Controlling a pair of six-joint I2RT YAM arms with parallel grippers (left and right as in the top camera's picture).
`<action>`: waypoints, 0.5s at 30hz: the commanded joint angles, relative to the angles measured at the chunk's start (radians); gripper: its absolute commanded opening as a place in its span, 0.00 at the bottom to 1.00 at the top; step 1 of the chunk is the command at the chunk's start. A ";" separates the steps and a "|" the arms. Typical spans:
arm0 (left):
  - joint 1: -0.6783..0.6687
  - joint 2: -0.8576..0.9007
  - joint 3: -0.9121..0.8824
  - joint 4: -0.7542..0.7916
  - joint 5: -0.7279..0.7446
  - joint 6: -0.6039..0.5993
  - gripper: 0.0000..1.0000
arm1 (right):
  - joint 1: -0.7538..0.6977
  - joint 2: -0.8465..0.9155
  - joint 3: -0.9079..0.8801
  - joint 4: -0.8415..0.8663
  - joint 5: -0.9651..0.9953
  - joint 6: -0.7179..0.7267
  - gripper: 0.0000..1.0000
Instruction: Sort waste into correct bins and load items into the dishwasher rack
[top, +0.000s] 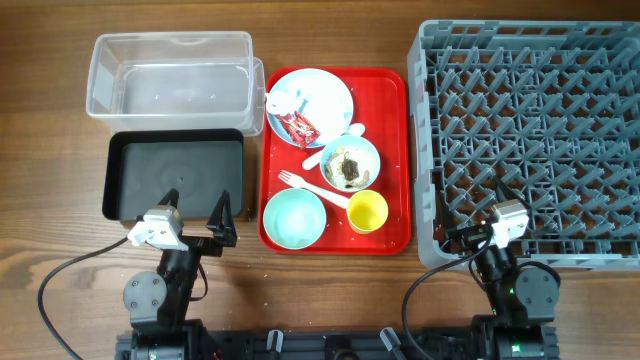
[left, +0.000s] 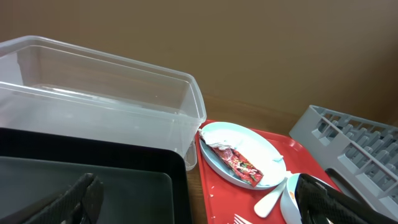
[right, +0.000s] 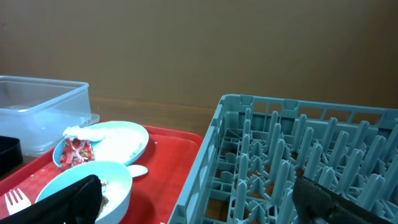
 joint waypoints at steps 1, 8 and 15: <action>-0.001 -0.011 -0.006 -0.003 -0.005 0.020 1.00 | -0.005 -0.005 -0.002 0.005 -0.013 0.014 0.99; -0.001 -0.011 -0.006 -0.003 -0.005 0.020 1.00 | -0.005 -0.005 -0.002 0.005 -0.013 0.014 1.00; -0.001 -0.011 -0.006 -0.003 -0.005 0.020 1.00 | -0.005 -0.005 -0.002 0.005 -0.013 0.014 1.00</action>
